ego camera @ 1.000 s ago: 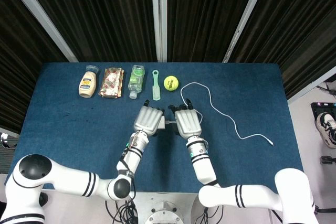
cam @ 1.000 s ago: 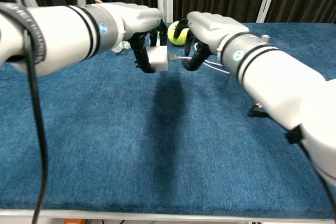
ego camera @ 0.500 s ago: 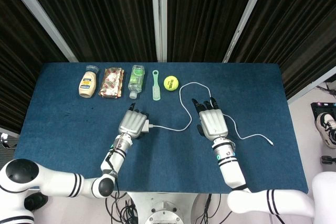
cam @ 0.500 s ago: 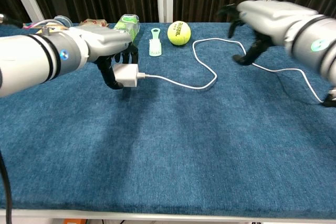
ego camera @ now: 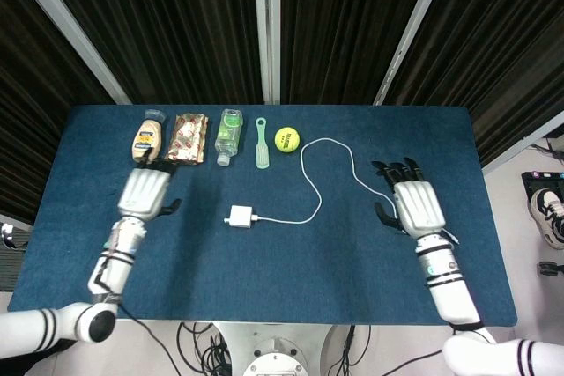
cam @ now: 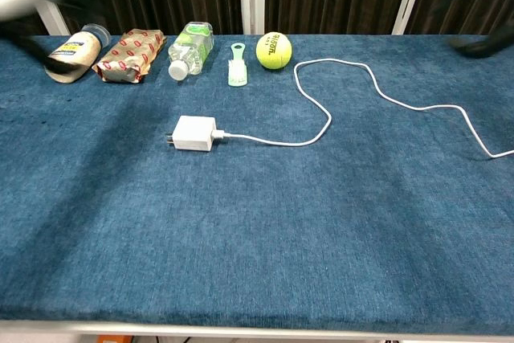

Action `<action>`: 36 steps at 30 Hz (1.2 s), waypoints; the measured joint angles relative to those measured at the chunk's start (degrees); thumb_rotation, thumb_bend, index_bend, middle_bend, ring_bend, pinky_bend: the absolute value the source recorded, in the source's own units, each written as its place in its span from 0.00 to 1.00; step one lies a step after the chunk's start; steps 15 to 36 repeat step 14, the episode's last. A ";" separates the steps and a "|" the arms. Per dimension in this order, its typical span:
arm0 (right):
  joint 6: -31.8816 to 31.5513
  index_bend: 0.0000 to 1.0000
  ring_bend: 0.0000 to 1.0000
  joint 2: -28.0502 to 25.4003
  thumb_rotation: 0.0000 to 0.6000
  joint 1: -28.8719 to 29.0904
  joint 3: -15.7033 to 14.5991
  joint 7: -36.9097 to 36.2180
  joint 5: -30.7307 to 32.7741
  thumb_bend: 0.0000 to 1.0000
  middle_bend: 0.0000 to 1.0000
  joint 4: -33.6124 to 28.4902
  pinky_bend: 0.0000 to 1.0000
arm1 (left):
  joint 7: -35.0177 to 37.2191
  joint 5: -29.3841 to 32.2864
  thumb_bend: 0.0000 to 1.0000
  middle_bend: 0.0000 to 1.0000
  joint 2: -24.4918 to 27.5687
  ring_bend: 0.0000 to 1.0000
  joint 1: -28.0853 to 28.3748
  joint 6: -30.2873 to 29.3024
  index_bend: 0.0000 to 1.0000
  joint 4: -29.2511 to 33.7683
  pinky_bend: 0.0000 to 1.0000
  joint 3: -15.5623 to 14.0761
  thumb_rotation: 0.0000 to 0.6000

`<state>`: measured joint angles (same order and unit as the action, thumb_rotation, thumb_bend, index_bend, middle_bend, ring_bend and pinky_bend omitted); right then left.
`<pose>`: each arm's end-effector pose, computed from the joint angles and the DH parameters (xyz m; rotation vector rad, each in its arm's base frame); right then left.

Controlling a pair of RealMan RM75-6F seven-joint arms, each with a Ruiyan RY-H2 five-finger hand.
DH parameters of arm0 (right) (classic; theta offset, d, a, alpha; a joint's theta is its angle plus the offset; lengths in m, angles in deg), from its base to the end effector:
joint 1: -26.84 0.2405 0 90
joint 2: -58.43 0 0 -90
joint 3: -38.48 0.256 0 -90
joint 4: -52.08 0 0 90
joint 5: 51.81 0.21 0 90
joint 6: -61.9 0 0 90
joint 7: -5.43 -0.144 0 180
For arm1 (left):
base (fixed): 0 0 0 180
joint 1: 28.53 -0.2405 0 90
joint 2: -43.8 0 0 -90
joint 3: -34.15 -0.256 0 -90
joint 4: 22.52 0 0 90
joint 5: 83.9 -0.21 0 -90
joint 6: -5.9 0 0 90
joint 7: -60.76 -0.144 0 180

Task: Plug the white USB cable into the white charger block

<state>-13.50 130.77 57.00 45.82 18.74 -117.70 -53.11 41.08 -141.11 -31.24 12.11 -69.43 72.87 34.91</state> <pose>-0.1849 -0.2906 0.0920 1.5039 -1.0329 1.0917 -0.1965 0.3274 0.0776 -1.5940 -0.8508 -0.8780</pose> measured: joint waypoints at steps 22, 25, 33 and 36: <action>-11.63 0.17 0.05 -8.82 1.00 -18.26 -9.46 -21.66 -17.21 0.30 0.20 10.32 0.01 | 14.54 -18.57 0.21 0.24 9.75 0.14 -25.22 -21.12 0.22 -2.52 0.00 -9.18 1.00; -11.63 0.17 0.05 -8.82 1.00 -18.26 -9.46 -21.66 -17.21 0.30 0.20 10.32 0.01 | 14.54 -18.57 0.21 0.24 9.75 0.14 -25.22 -21.12 0.22 -2.52 0.00 -9.18 1.00; -11.63 0.17 0.05 -8.82 1.00 -18.26 -9.46 -21.66 -17.21 0.30 0.20 10.32 0.01 | 14.54 -18.57 0.21 0.24 9.75 0.14 -25.22 -21.12 0.22 -2.52 0.00 -9.18 1.00; -11.63 0.17 0.05 -8.82 1.00 -18.26 -9.46 -21.66 -17.21 0.30 0.20 10.32 0.01 | 14.54 -18.57 0.21 0.24 9.75 0.14 -25.22 -21.12 0.22 -2.52 0.00 -9.18 1.00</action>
